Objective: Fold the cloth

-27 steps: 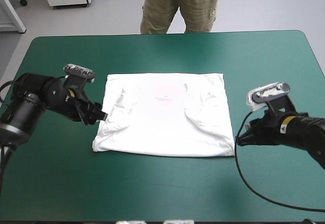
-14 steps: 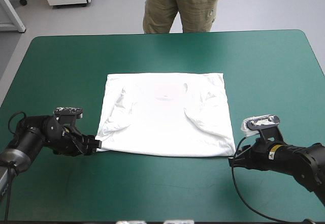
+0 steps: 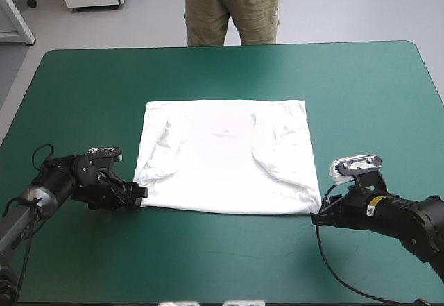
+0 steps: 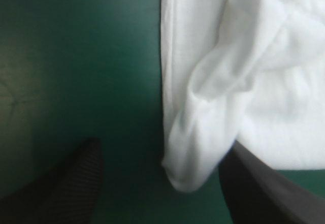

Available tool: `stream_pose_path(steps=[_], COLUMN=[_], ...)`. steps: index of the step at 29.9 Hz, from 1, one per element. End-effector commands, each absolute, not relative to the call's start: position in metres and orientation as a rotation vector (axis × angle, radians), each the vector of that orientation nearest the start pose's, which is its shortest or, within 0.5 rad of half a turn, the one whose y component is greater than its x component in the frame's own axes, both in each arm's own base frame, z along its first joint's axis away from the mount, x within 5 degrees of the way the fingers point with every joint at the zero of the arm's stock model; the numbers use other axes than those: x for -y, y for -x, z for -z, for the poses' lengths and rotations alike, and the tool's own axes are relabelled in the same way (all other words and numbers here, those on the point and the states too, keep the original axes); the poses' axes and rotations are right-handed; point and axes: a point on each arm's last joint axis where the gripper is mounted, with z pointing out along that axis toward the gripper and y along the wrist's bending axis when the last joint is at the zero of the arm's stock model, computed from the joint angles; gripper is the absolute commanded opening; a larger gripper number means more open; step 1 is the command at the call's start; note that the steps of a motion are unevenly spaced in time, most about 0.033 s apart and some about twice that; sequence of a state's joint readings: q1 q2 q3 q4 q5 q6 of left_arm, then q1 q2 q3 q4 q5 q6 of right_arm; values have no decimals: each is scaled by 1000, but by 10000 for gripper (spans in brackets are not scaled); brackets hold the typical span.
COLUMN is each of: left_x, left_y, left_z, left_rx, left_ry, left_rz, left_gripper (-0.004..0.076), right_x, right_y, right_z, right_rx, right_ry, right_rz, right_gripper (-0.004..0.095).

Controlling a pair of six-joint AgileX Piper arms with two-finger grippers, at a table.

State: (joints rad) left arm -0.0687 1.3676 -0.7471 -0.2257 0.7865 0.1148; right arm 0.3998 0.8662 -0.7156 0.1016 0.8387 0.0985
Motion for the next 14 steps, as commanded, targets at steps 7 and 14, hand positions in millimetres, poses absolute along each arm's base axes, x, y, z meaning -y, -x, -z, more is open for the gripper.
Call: stream_pose_path(steps=[7,14], left_x=[34,34], left_y=[-240,-242], left_z=[-206,-207], left_rx=[-2875,-2854], left_ry=[-42,-73], left_rz=[310,300], left_gripper=[228,-9], right_x=[-66,-62], right_y=[-144,-146], right_z=[-311,-303], right_rx=[-2373,-2411], right_ry=[336,307], right_rz=[-313,-259], right_gripper=[347,417])
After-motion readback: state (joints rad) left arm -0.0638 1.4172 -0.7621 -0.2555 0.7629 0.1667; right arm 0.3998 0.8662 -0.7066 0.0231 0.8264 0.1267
